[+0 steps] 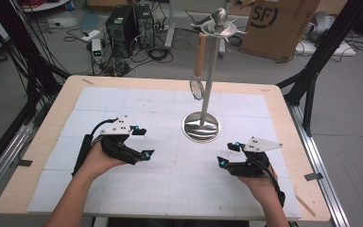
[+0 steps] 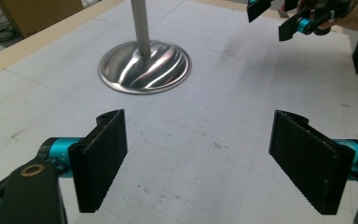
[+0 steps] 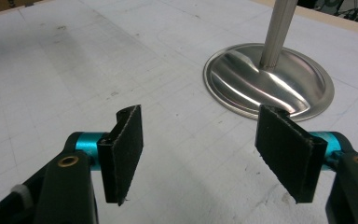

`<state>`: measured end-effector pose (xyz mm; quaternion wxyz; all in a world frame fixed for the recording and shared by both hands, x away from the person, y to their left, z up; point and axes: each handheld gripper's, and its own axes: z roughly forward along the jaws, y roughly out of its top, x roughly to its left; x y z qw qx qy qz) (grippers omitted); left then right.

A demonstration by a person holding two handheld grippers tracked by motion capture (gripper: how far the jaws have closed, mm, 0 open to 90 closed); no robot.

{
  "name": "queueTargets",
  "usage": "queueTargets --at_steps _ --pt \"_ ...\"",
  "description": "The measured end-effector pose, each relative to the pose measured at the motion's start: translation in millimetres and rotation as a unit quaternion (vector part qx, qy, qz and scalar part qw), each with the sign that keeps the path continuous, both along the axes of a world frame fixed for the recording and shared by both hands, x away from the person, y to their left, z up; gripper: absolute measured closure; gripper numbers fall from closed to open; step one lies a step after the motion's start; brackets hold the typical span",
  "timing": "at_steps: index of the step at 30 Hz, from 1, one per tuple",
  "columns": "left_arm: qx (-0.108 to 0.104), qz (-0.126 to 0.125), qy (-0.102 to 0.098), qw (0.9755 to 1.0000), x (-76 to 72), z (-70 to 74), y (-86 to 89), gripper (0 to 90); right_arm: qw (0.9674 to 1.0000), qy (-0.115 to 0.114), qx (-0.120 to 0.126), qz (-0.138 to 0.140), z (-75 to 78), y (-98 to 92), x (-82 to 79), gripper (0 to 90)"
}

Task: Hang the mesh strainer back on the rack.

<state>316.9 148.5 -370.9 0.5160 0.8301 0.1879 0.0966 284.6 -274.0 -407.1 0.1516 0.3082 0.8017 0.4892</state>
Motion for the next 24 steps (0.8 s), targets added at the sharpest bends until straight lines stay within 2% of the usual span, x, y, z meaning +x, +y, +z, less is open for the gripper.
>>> queueTargets --at_steps 5,6,8,9,14,17,21,24 --pt "0.008 0.011 -0.008 0.9999 -6.0 -2.3 0.9 18.7 1.0 0.0 0.001 0.002 -1.1 -0.8 1.1 31.8" --pt "0.001 0.015 -0.01 0.9998 -8.7 -2.7 1.8 18.3 1.0 0.001 0.001 0.002 -1.3 -1.1 1.3 31.8" --pt "-0.029 0.012 -0.009 0.9995 -12.8 -6.1 4.9 17.5 1.0 0.002 0.001 0.002 -1.7 -1.6 1.3 31.8" --pt "-0.035 0.012 -0.009 0.9993 -14.4 -8.4 5.9 17.5 1.0 0.002 0.002 0.003 -1.8 -1.9 1.3 31.8" --pt "-0.015 0.017 -0.007 0.9997 -16.8 -15.8 6.7 17.4 1.0 0.004 0.002 0.001 -2.0 -2.0 1.6 31.8" --pt "-0.021 0.018 -0.004 0.9996 -16.7 -19.6 6.3 17.3 1.0 0.002 -0.002 0.003 -2.8 -1.2 2.2 31.8" --pt "-0.015 0.024 -0.001 0.9996 -16.4 -24.6 6.7 17.3 1.0 0.002 -0.005 0.002 -2.8 -0.1 2.1 31.7" --pt "-0.022 0.028 0.0 0.9994 -17.1 -25.7 9.4 17.3 1.0 0.001 -0.008 0.003 -2.5 1.4 1.1 31.8"
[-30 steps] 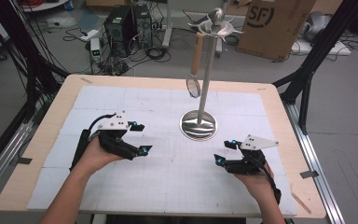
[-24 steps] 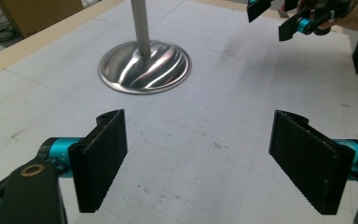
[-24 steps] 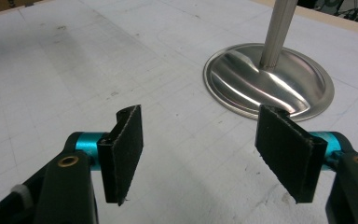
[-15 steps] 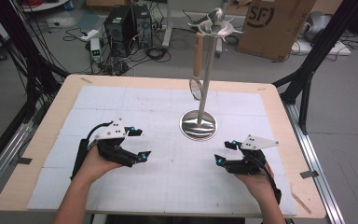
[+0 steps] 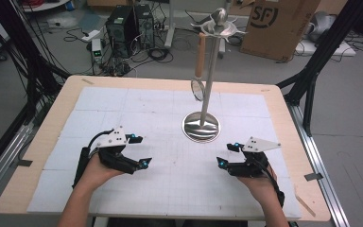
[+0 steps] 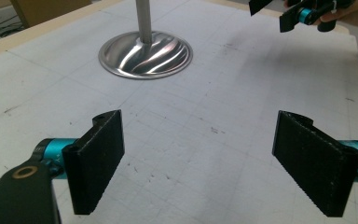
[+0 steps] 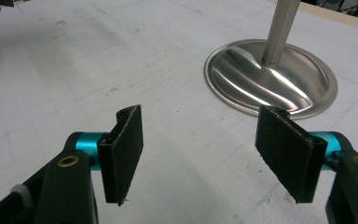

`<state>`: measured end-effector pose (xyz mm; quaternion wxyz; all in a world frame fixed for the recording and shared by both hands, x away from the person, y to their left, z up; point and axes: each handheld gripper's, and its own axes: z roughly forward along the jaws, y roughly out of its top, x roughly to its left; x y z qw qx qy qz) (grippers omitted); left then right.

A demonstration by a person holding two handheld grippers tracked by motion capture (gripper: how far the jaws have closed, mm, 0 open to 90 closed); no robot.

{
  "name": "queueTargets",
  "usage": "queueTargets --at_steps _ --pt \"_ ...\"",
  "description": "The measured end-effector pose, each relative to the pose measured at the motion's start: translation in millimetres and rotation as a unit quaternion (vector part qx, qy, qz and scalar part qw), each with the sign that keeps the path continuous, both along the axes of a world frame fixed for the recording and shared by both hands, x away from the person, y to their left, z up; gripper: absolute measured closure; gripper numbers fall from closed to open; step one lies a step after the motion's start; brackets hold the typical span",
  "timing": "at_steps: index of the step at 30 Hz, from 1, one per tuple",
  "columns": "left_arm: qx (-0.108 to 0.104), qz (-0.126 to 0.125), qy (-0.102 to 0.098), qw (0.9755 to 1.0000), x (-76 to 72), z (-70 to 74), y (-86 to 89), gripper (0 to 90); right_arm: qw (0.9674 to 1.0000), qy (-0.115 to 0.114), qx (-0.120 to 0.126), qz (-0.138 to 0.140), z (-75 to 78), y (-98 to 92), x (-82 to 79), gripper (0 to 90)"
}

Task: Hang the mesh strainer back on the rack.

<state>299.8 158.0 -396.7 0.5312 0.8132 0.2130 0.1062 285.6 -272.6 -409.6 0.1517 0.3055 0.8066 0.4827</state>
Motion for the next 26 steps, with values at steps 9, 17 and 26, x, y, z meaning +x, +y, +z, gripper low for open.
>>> queueTargets --at_steps 9,17,26 --pt "-0.001 0.009 0.0 1.0 1.5 -0.3 1.1 17.4 1.0 -0.001 -0.002 0.003 -0.6 0.5 0.9 31.8" --pt "0.003 0.008 0.004 1.0 2.4 -2.2 -0.3 17.4 1.0 0.0 -0.001 0.002 -0.3 0.1 0.5 31.8" --pt "0.008 0.012 0.007 0.9999 4.1 -3.4 -0.1 17.5 1.0 0.001 -0.002 0.004 -1.3 0.3 0.6 31.8"
